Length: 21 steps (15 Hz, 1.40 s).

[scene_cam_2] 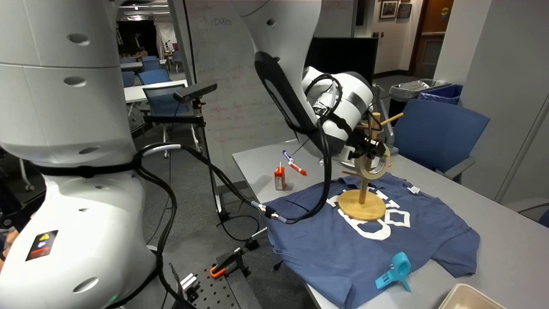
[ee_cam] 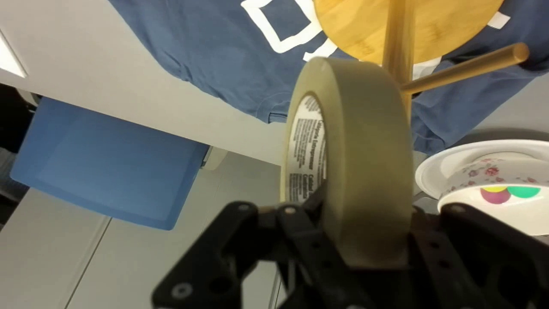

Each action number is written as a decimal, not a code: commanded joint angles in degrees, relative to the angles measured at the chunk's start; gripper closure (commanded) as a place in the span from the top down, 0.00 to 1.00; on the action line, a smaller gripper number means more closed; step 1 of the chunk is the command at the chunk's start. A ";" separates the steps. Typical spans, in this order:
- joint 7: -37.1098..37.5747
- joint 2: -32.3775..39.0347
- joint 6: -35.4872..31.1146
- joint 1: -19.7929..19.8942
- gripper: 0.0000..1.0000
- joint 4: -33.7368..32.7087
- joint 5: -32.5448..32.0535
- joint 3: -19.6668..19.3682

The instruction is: Remove the tape from the wooden holder

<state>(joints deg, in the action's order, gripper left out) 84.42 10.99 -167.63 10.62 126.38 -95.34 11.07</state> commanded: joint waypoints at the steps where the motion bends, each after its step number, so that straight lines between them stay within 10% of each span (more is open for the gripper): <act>1: 1.72 -5.62 2.11 0.10 0.02 3.84 -1.63 -0.34; 21: 4.19 -20.22 10.58 1.29 0.02 18.24 0.22 -1.62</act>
<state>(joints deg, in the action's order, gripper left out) 84.99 -7.04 -155.88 11.07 140.28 -93.81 10.45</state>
